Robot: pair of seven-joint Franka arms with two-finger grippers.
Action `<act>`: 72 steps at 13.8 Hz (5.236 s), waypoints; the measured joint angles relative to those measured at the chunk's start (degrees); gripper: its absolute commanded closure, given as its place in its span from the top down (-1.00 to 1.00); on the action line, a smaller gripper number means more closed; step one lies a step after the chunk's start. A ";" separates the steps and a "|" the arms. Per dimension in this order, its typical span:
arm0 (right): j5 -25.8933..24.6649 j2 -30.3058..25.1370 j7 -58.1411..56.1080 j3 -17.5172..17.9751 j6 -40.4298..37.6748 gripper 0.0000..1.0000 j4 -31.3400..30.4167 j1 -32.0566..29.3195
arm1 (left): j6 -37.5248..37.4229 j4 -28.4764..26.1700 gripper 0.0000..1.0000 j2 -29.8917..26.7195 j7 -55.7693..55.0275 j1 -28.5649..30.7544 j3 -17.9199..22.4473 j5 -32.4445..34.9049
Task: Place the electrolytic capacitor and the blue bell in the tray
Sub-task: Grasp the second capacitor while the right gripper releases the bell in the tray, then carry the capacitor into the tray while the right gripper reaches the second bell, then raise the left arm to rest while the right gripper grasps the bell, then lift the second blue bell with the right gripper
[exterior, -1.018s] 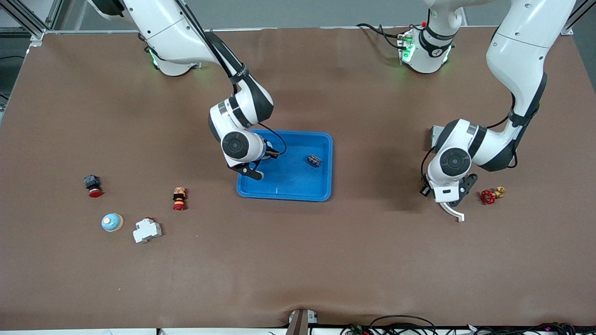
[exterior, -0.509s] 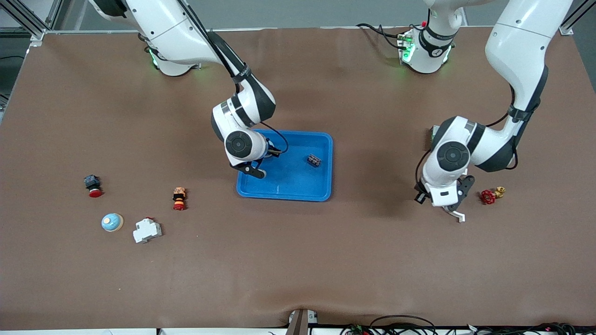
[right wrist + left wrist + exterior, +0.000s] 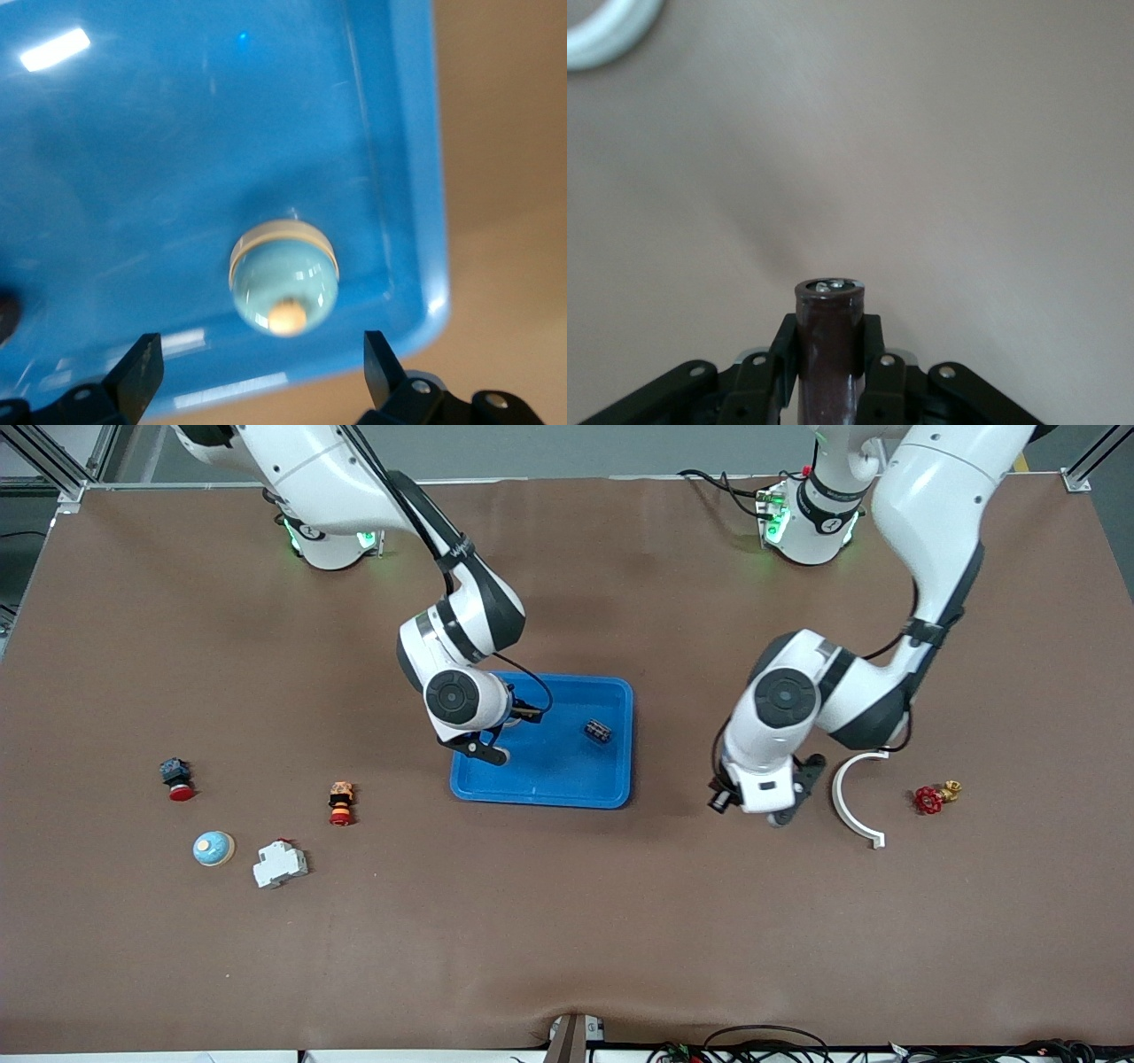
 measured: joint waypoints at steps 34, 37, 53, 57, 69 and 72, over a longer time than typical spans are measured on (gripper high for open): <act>-27.58 5.43 -90.05 -2.28 13.45 1.00 4.23 -43.08 | -14.05 20.31 1.00 -3.09 3.77 -8.78 4.54 0.35; -27.58 6.04 -90.58 -2.02 16.09 1.00 4.23 -43.07 | -18.89 20.16 1.00 -8.20 17.83 -3.67 4.49 -0.63; -27.03 11.85 -92.54 -2.01 20.92 1.00 6.18 -43.71 | -38.69 19.52 1.00 -25.40 76.15 6.28 17.40 -17.71; -27.01 12.28 -92.54 -1.88 21.00 1.00 6.60 -43.71 | -41.64 17.13 1.00 -28.95 81.61 5.29 19.51 -17.87; -26.96 13.17 -94.30 -1.80 22.41 -0.97 7.30 -43.70 | -41.99 11.91 1.00 -33.88 85.10 2.98 21.83 -20.03; -26.79 13.17 -94.31 -1.64 21.99 -0.97 7.66 -43.70 | -41.83 11.89 1.00 -33.88 85.10 2.73 21.82 -20.42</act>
